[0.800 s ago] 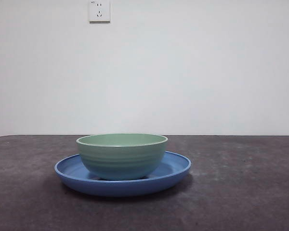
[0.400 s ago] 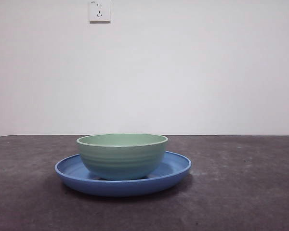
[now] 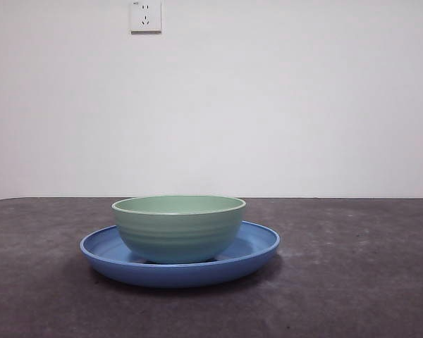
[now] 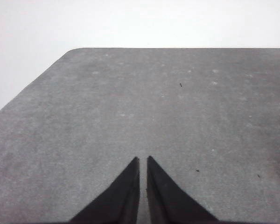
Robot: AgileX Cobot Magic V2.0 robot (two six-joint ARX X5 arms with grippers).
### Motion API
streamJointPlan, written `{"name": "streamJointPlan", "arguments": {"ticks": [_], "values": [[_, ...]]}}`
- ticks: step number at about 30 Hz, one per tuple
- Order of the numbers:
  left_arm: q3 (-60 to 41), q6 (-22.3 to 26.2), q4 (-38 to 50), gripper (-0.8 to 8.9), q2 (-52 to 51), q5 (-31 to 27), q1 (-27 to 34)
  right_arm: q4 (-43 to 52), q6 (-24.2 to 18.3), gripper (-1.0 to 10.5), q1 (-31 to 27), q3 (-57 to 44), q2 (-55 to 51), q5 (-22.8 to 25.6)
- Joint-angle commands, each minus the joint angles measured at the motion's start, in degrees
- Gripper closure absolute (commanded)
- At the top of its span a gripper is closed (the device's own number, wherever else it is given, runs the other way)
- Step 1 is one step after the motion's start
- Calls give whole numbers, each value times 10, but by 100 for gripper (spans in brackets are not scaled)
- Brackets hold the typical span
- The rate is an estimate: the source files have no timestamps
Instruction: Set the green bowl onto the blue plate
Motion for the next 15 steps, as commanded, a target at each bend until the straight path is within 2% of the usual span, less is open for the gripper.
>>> {"name": "streamJointPlan", "arguments": {"ticks": [1,3,5,13,15], "values": [[-12,-1,-2,786,-1,-2,1,18,-85,919,-25,-2,-11,8],[-12,-1,-2,786,-1,-2,1,59,-122,919,-47,-26,-24,8],[-12,-1,-2,786,-1,-2,1,145,-147,919,-78,-78,-48,7],[-12,-1,-2,786,-1,-2,1,573,-129,919,-177,-403,-181,9],[-12,-1,-2,786,-1,-2,1,635,-129,919,-189,-466,-203,8]]}}
